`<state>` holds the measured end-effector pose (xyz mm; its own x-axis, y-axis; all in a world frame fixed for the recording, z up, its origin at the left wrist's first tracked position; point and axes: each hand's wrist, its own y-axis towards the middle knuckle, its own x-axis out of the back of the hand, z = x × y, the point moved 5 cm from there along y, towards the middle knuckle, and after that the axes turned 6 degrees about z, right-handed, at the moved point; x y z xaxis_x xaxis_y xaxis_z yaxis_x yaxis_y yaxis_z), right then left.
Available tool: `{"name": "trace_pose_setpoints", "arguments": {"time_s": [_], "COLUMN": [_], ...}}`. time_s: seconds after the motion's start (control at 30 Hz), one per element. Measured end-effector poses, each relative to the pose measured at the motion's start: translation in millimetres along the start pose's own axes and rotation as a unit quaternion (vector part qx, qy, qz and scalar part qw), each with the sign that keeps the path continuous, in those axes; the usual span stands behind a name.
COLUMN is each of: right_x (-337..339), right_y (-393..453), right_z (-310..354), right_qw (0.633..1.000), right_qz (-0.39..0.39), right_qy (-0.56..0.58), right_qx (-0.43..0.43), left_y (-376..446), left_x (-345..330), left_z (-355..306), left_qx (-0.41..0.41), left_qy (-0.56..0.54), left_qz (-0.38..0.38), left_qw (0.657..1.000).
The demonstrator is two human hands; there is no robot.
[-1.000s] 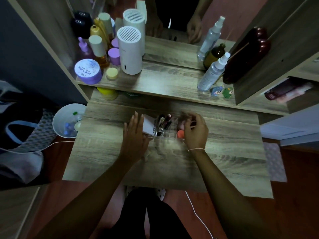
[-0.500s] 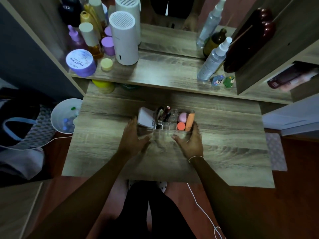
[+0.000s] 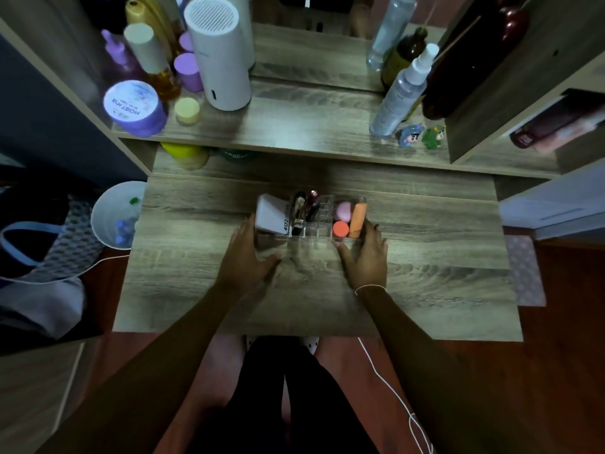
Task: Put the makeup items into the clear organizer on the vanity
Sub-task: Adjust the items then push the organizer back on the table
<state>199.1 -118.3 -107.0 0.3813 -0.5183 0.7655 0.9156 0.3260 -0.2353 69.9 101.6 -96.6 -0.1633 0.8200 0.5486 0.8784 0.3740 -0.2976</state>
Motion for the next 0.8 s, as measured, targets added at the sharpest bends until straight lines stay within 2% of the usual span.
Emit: {"name": "trace_pose_setpoints", "arguments": {"time_s": [0.4, 0.8], "right_x": [9.7, 42.7], "right_y": [-0.2, -2.8], "right_z": [-15.9, -57.1], "right_qw": [1.0, 0.998], "right_qz": [-0.023, -0.046], "right_qy": [-0.003, 0.013], "right_qx": [0.002, -0.049], "left_y": [1.3, 16.7], "left_x": [-10.8, -50.1], "left_z": [-7.1, -37.8], "left_qx": [-0.007, -0.031], "left_qy": [0.056, 0.062], "left_qz": [0.001, 0.026], "left_qw": [0.998, 0.997]}}
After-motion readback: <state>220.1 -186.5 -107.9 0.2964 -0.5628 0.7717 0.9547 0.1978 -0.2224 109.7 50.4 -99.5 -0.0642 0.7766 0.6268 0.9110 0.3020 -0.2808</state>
